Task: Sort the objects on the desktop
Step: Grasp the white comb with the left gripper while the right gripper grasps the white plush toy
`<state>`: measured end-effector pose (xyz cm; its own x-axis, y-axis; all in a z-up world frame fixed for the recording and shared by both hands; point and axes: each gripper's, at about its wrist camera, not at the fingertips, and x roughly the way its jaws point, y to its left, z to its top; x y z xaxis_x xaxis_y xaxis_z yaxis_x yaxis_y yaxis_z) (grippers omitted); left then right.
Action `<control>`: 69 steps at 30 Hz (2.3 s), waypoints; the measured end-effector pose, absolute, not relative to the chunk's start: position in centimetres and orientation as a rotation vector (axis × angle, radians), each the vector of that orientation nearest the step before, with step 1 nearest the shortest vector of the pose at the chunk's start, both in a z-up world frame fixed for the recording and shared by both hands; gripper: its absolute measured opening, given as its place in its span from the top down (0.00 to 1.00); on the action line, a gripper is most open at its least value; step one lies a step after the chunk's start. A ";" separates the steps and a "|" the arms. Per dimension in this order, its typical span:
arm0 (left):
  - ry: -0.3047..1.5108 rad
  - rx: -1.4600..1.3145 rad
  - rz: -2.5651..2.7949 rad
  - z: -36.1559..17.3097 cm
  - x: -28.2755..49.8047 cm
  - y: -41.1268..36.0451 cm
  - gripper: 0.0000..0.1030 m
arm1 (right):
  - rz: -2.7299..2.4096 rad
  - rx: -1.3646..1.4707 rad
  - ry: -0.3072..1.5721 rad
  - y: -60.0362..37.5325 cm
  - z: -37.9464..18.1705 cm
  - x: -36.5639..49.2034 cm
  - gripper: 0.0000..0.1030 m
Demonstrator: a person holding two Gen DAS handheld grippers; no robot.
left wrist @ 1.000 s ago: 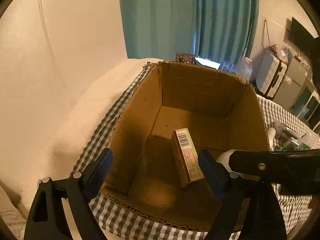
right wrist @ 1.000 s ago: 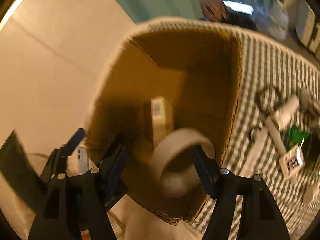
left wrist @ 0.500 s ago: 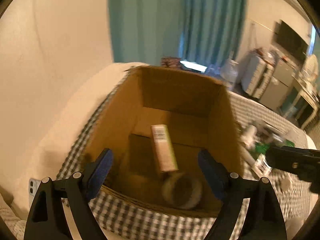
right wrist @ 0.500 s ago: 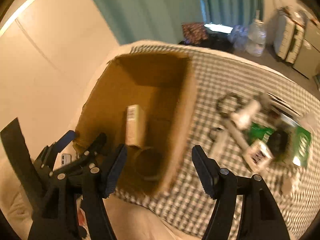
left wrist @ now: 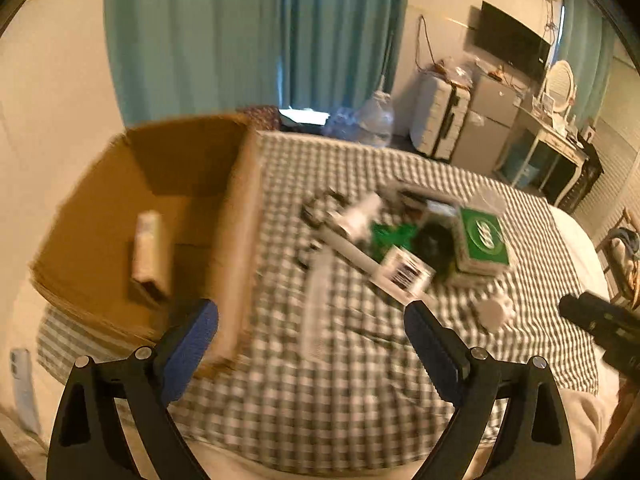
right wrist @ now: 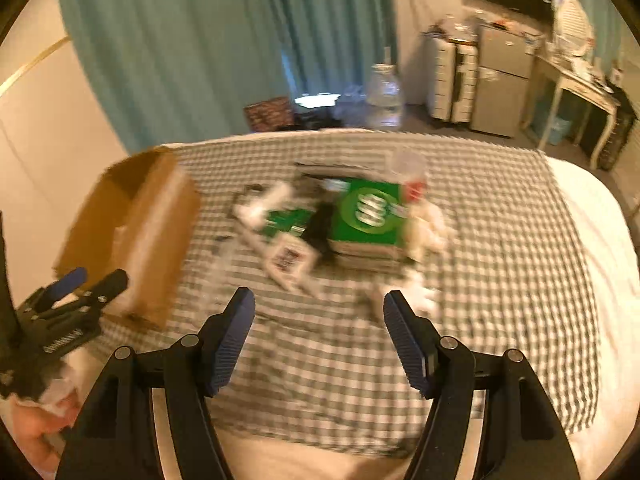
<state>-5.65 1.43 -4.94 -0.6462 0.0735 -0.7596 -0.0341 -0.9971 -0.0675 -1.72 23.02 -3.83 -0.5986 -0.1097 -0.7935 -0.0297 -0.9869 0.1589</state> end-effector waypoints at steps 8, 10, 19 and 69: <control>0.042 -1.365 2.761 -11.6 -7.2 6.4 0.06 | -2.696 1.415 -0.370 26.2 -10.2 -2.0 0.35; 0.052 -1.385 2.764 -12.8 -7.7 6.1 0.06 | -2.698 1.438 -0.341 26.3 -11.5 -2.8 0.35; 0.034 -1.448 2.839 -17.0 -12.1 4.4 0.06 | -2.737 1.500 -0.366 26.2 -14.7 -6.6 0.35; 0.020 -1.316 2.741 -16.6 -11.0 4.7 0.74 | -2.741 1.546 -0.443 31.3 -15.2 -5.1 0.27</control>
<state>-11.01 4.70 -16.56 -0.6210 0.0855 -0.7791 -0.0969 -0.9948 -0.0319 -5.14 31.29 -15.25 -0.5259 -0.1041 -0.8441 -0.1668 -0.9606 0.2224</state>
